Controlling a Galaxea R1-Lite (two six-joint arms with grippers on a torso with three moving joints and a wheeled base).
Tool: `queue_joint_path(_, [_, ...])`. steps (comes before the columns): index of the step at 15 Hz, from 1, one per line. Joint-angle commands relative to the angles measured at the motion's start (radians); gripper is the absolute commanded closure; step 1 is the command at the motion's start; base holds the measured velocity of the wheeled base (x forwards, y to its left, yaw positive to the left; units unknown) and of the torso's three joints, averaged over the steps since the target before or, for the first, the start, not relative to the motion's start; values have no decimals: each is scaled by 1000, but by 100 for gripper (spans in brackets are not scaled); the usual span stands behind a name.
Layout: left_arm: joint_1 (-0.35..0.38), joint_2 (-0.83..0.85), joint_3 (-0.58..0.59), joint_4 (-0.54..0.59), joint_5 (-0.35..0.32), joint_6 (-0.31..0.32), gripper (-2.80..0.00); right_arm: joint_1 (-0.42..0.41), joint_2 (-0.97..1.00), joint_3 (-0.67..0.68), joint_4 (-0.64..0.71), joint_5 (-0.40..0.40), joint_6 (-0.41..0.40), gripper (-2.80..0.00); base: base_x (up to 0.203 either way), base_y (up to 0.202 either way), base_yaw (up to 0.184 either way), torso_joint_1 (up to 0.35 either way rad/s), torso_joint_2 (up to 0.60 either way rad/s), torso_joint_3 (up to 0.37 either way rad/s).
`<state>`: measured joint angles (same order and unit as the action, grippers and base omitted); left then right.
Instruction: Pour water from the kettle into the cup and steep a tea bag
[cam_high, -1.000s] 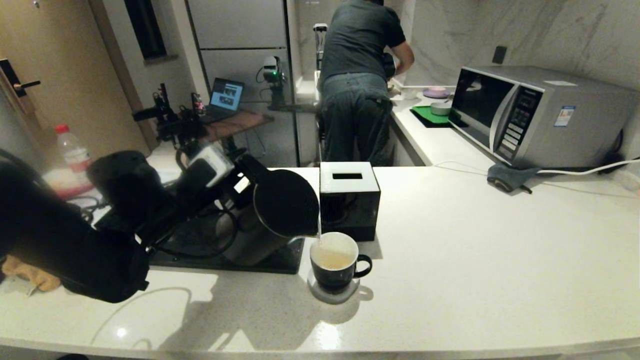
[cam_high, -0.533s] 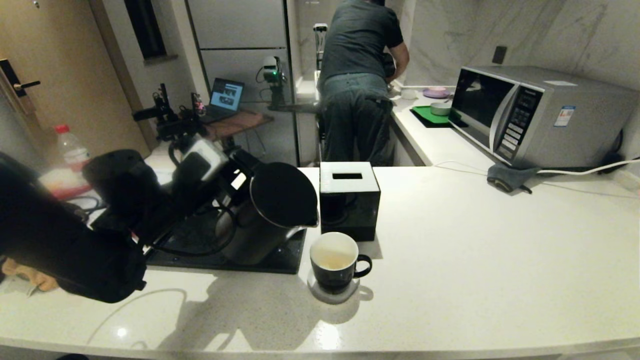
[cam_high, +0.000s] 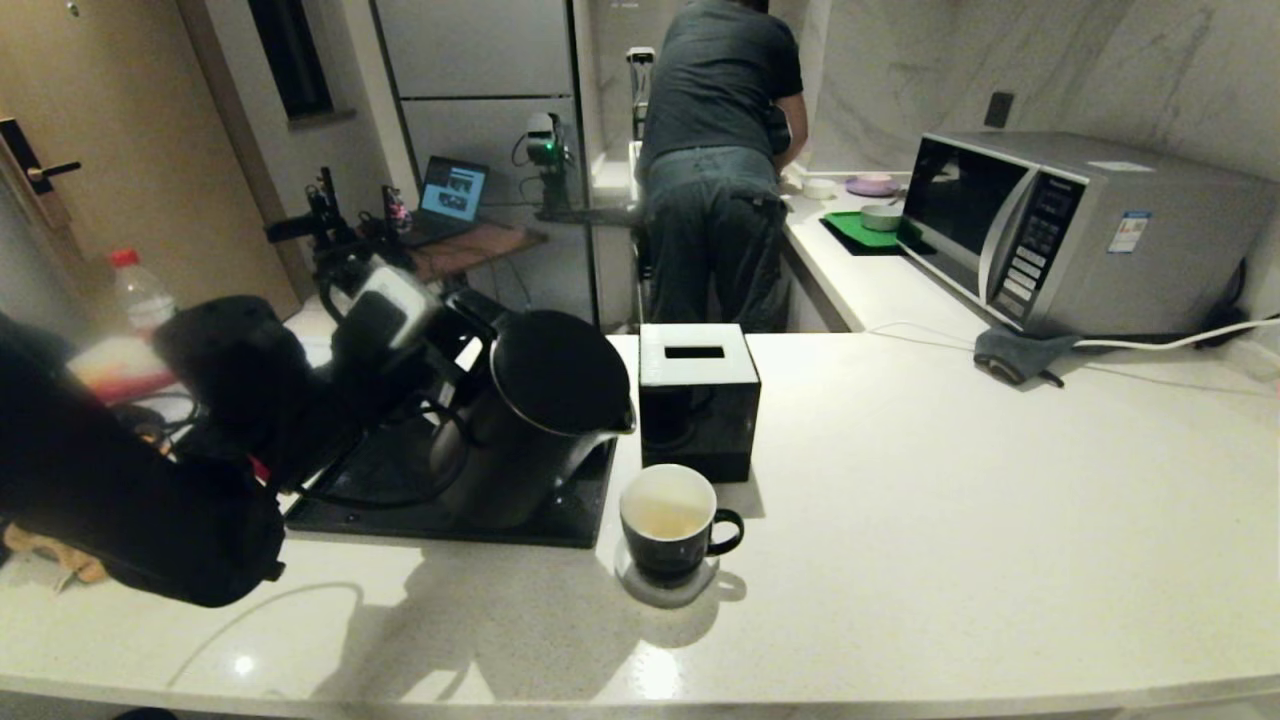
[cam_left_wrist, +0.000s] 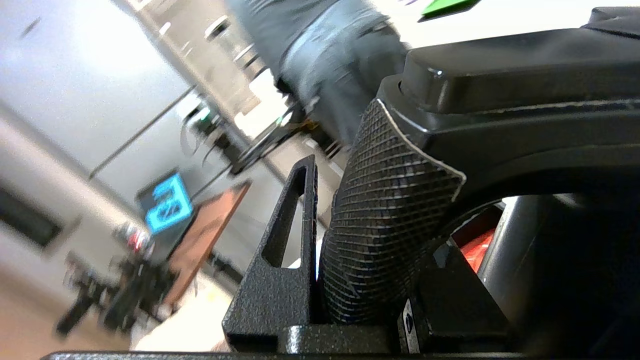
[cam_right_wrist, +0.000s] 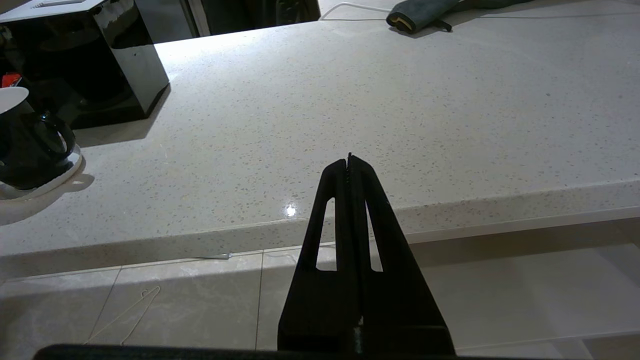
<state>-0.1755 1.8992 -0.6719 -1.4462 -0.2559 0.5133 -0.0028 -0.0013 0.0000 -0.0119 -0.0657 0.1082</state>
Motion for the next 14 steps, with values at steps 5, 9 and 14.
queue_joint_path(5, [110,-52,-2,44,100,-152,0,0,1,0,0,0,1,0,0,0,0,0,0,0])
queue_joint_path(9, [222,-81,-2,79,187,-247,0,1,1,0,0,0,1,0,0,0,0,0,0,0])
queue_joint_path(14, [338,-107,6,85,225,-382,0,0,1,0,0,0,1,0,0,0,0,0,0,0])
